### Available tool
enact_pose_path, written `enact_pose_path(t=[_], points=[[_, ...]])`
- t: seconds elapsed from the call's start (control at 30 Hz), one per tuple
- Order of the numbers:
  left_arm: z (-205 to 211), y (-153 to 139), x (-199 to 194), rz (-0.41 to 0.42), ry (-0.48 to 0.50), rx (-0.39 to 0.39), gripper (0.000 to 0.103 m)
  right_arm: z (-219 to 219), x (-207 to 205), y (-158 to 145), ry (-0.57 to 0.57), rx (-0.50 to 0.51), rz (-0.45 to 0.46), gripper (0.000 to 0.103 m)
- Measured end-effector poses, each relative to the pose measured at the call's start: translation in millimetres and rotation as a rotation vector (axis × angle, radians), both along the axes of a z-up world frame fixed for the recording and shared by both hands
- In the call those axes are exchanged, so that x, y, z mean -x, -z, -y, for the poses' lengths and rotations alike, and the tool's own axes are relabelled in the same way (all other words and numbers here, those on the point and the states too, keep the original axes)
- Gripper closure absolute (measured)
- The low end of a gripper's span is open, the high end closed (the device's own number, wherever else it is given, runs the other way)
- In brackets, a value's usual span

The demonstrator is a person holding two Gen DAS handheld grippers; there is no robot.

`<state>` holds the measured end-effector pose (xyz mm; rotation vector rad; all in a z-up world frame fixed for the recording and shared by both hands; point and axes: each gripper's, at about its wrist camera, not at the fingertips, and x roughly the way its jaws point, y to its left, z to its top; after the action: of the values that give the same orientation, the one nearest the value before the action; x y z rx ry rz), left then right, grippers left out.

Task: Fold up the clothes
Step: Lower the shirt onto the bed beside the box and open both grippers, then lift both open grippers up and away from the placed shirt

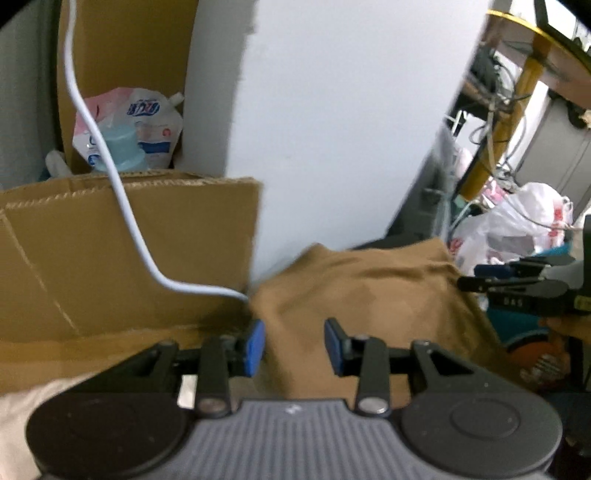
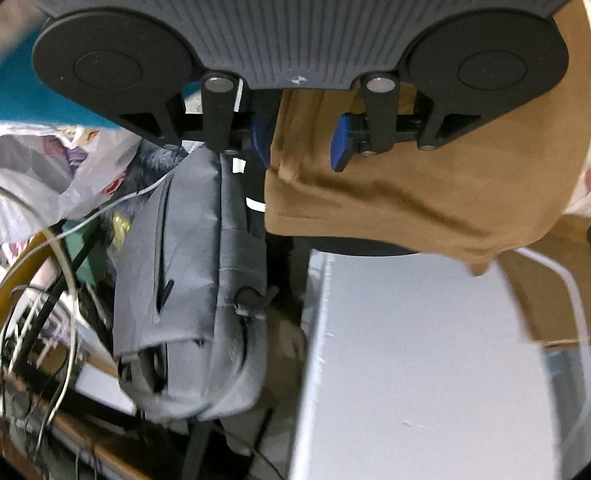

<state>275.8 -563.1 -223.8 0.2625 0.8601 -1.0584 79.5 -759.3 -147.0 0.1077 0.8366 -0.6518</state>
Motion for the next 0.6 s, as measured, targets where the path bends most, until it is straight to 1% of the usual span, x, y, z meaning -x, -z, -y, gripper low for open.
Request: enact_pose_path(t=[0.03,0.07,0.1,0.17,0.27,0.33,0.43,0.47,0.5,0.57,0.6], points=[[-5,-2,10,-0.002,-0.004,0.008,0.065,-4,4,-3,-0.005,-0.005,0.005,0.063],[-10,-6,11,-0.010,-0.003,0.012,0.065,-13,12,-8,-0.010,-0.012,0.012,0.063],[-11,-7,16,-0.019,-0.001,0.013,0.065,-23,22,-13,-0.017,-0.022,0.016,0.063],[-8,-6,33,-0.045,0.014,0.007,0.065,-29,29,-18,-0.019,-0.037,0.025,0.063],[-10,-2,52,-0.040,0.029,-0.010,0.065,-45,50,-22,-0.009,-0.058,0.044,0.063],[-14,2,60,-0.053,0.024,-0.015,0.065,-54,61,-18,0.000,-0.075,0.047,0.063],[-17,21,72,-0.070,0.008,-0.040,0.065,-65,78,-5,0.012,-0.108,0.035,0.064],[-22,29,76,-0.086,-0.002,-0.058,0.068,-69,84,0,0.016,-0.114,0.026,0.065],[-26,38,79,-0.098,-0.015,-0.077,0.070,-72,91,7,0.024,-0.121,0.012,0.069],[-33,49,82,-0.114,-0.037,-0.103,0.071,-75,101,16,0.040,-0.139,-0.009,0.076],[-37,54,83,-0.122,-0.051,-0.116,0.071,-78,107,22,0.051,-0.146,-0.028,0.077]])
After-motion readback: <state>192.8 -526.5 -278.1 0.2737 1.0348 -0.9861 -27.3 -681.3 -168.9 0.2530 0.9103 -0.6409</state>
